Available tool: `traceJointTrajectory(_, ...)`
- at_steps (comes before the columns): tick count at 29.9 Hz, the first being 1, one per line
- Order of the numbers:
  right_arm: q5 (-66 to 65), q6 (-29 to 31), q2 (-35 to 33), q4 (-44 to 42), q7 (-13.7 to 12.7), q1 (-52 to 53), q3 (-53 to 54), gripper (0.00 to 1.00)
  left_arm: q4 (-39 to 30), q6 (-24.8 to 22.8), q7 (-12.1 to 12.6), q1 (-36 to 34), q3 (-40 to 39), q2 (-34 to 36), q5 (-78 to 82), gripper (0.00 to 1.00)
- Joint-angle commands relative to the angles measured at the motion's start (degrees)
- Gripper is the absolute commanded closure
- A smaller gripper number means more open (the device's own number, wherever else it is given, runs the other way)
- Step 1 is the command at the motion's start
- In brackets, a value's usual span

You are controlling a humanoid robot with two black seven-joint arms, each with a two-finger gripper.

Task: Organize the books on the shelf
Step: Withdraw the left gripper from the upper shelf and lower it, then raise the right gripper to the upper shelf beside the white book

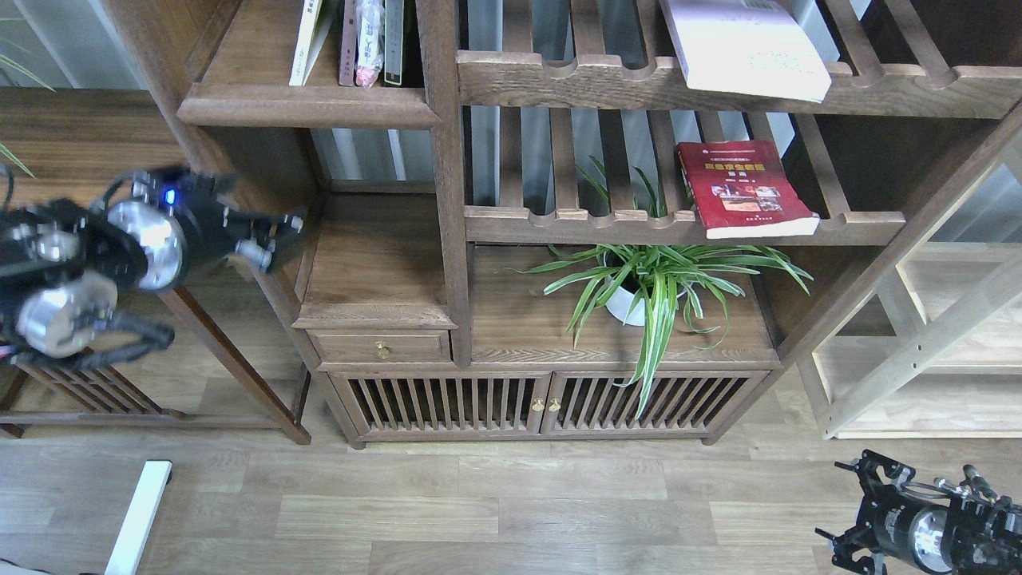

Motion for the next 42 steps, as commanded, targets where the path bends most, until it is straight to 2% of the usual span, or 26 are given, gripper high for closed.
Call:
traceJointTrajectory(1,0.07,-0.43,0.11,0.0,0.0,0.65,0.09,0.0,-0.23,0.0,-1.52,5.02,-0.61,1.27,2.72,0.17)
traceJointTrajectory(5,-0.1,-3.67,0.11,0.61,0.0,1.88,0.18,0.0,-0.32,0.0,-2.49,6.96,-1.05,2.76,2.73,0.16)
traceJointTrajectory(10,-0.89,-10.94,-1.29,2.63,0.0,3.11,0.0,0.0,-0.06,0.0,-3.55,7.49,-2.28,4.7,2.82,0.16)
traceJointTrajectory(22,-2.21,-10.94,-10.17,11.86,0.0,13.56,0.26,0.0,0.47,0.0,-3.9,8.63,-3.52,8.04,2.9,0.15)
traceJointTrajectory(34,-5.9,-10.94,-20.54,19.42,0.0,33.94,-0.18,0.0,0.47,0.0,-3.99,8.81,-3.69,8.57,2.99,0.14)
traceJointTrajectory(42,-12.05,-10.94,-24.05,23.11,0.0,38.96,1.4,0.0,0.47,0.0,-3.99,8.81,-3.69,8.66,2.99,0.14)
